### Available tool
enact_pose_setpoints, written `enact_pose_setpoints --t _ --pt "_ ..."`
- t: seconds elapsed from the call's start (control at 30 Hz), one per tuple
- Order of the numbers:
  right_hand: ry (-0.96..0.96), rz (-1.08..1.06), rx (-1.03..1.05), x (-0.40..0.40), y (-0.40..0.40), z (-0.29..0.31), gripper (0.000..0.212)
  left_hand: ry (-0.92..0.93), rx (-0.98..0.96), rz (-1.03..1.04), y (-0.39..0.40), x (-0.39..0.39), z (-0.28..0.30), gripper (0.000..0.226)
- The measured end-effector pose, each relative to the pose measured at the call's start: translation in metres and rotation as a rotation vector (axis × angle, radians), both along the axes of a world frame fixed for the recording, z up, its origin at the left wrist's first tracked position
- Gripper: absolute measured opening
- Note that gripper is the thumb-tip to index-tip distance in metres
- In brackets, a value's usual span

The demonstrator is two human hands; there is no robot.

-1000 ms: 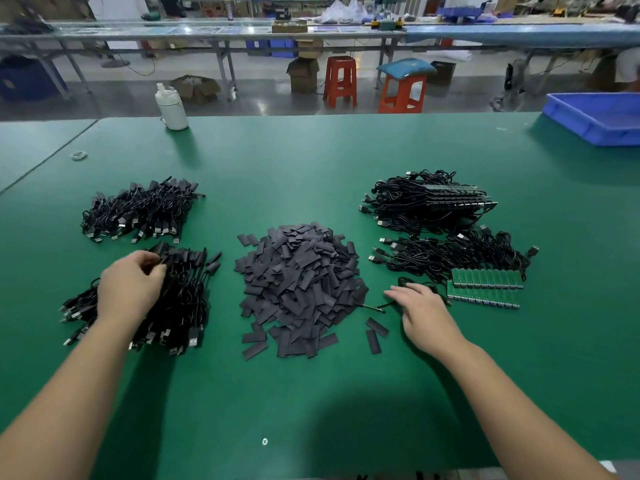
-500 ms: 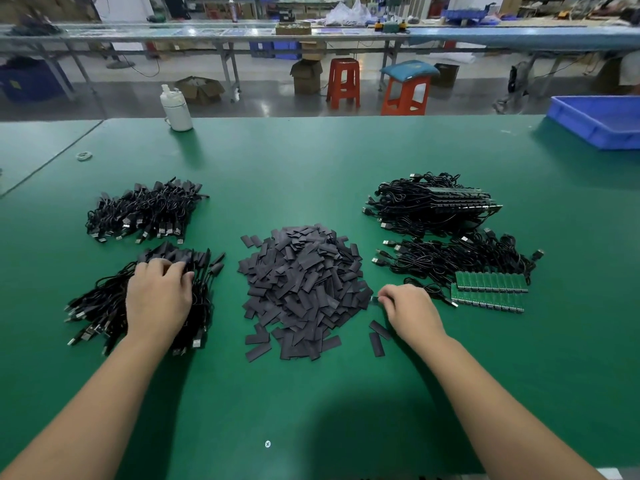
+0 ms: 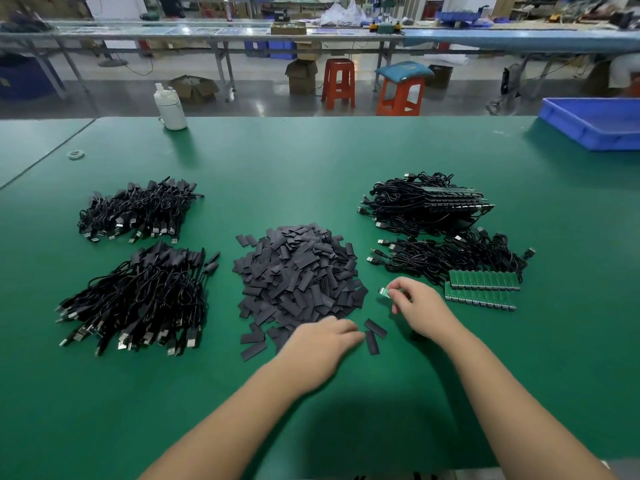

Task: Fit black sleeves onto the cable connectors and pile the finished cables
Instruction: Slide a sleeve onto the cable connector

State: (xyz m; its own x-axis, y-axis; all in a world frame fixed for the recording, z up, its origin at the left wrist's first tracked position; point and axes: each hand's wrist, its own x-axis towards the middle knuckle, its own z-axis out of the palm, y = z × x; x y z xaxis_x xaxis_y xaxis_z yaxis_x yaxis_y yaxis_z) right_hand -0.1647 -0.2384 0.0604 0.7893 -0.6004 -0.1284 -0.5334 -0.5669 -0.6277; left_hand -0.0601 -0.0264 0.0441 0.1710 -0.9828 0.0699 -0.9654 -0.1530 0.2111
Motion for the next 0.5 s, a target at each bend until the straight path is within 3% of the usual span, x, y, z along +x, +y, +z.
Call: enact_pose_setpoints --t 0.1,0.23,0.33,0.5 --pt "-0.04 -0.043 0.173 -0.007 0.006 -0.008 0.014 -0.064 0.122 -0.073 -0.021 -0.014 -0.008 0.055" --pt "-0.087 -0.099 0.355 -0.015 0.016 -0.013 0.021 -0.085 0.104 -0.035 -0.028 -0.017 -0.017 0.04" --pt "-0.066 -0.083 0.446 -0.018 0.021 -0.013 0.033 0.024 0.081 0.064 -0.024 -0.015 -0.023 0.028" --pt "-0.052 0.061 0.74 -0.021 0.03 -0.012 0.029 0.196 0.05 0.185 -0.015 -0.013 -0.018 0.01"
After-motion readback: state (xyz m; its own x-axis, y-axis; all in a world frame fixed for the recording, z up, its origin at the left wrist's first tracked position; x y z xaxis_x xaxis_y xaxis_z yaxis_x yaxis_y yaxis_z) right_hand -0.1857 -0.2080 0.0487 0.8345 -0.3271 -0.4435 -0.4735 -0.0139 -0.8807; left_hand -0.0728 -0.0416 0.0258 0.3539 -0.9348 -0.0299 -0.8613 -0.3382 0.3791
